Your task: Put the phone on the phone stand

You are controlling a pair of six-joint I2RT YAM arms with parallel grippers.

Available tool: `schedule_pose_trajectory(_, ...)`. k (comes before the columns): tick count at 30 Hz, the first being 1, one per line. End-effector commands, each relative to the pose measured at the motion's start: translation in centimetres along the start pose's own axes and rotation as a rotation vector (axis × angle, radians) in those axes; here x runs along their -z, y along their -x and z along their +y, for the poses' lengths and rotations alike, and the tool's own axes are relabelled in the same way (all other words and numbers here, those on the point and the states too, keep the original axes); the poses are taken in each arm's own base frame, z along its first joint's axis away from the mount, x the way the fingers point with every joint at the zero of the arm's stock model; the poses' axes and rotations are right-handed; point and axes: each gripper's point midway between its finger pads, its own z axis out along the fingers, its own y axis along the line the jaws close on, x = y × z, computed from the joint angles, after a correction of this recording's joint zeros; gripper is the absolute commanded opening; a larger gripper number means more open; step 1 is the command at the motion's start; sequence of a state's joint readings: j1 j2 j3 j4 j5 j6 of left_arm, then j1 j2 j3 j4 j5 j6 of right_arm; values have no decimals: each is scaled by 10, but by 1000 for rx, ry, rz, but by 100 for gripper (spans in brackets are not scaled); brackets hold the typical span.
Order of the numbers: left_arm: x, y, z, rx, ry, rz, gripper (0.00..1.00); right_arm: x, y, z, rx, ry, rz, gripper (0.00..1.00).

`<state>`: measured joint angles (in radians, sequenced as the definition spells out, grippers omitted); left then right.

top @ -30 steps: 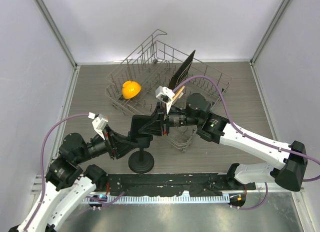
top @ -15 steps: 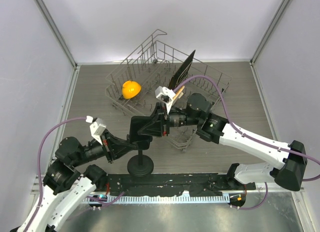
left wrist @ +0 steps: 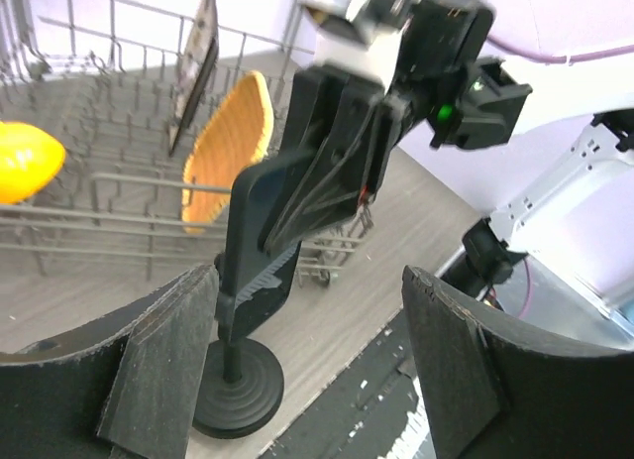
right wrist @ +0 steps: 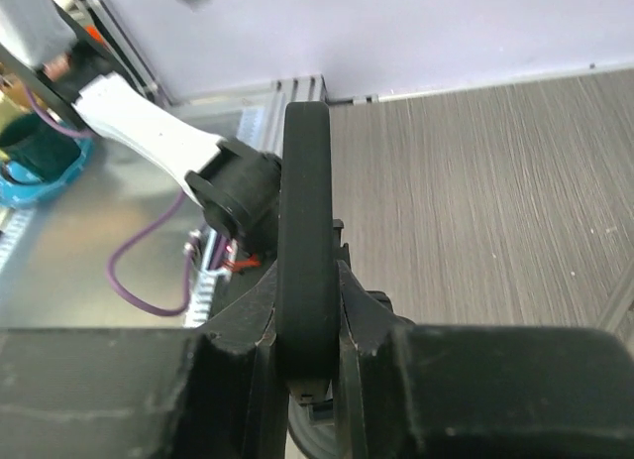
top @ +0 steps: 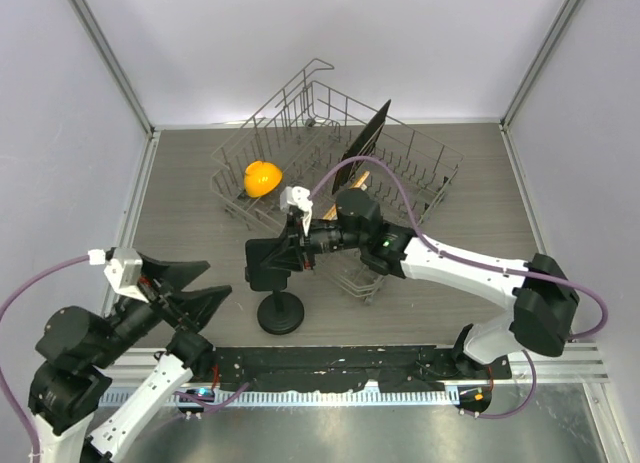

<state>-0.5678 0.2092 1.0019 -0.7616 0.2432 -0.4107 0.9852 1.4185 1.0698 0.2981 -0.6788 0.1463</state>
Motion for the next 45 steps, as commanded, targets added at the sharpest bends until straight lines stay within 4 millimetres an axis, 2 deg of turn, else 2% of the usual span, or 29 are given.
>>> schedule_pose_trajectory(1, -3, 13, 15, -38, 95, -5, 77, -4, 71, 17, 293, 87, -172, 1)
schedule_pose_trajectory(5, -27, 6, 18, -62, 76, 55, 75, -8, 56, 18, 411, 120, -102, 1)
schedule_pose_trajectory(6, -31, 3, 19, -70, 67, 71, 77, -8, 47, 21, 406, 134, -72, 1)
schedule_pose_trajectory(10, -49, -13, 15, -115, -7, 150, 81, -2, 32, 26, 432, 160, -38, 1)
schedule_pose_trajectory(14, -61, -25, 4, -153, -122, 204, 80, 2, 19, 31, 407, 174, 8, 1)
schedule_pose_trajectory(18, -66, -33, -6, -158, -205, 236, 69, 5, 12, 30, 394, 156, 29, 1)
schedule_pose_trajectory(22, -69, -43, -13, -158, -275, 293, 51, 6, 8, 31, 371, 156, 38, 3)
schedule_pose_trajectory(30, -72, -66, -10, -148, -311, 408, 38, 7, 5, 31, 342, 144, 39, 16)
schedule_pose_trajectory(32, -73, -67, -8, -154, -308, 415, 23, 8, 6, 31, 339, 140, 37, 19)
schedule_pose_trajectory(33, -74, -68, -7, -161, -305, 412, 15, 9, 6, 31, 338, 136, 37, 21)
schedule_pose_trajectory(34, -76, -67, -3, -168, -285, 409, 0, 9, 4, 30, 329, 133, 42, 30)
schedule_pose_trajectory(36, -77, -65, 2, -180, -254, 403, 0, 10, 6, 24, 321, 85, 40, 41)
schedule_pose_trajectory(37, -79, -64, 9, -191, -215, 396, 0, 12, 5, 21, 301, 56, 39, 50)
schedule_pose_trajectory(39, -79, -58, 18, -198, -146, 377, 0, 22, 16, 11, 304, -59, 3, 59)
schedule_pose_trajectory(40, -79, -52, 27, -207, -79, 361, 0, 27, 6, 6, 277, -100, 11, 69)
schedule_pose_trajectory(41, -76, -49, 31, -211, -46, 349, 0, 39, 19, 9, 290, -144, -31, 71)
schedule_pose_trajectory(42, -73, -43, 35, -214, -11, 334, 0, 47, 21, 0, 286, -221, -43, 74)
schedule_pose_trajectory(43, -71, -35, 49, -217, 90, 307, 0, 55, 14, -1, 265, -255, -40, 76)
schedule_pose_trajectory(44, -67, -25, 54, -220, 136, 271, 0, 66, 24, 4, 275, -278, -72, 77)
schedule_pose_trajectory(45, -64, -20, 62, -224, 193, 253, 0, 74, 18, 4, 263, -304, -68, 77)
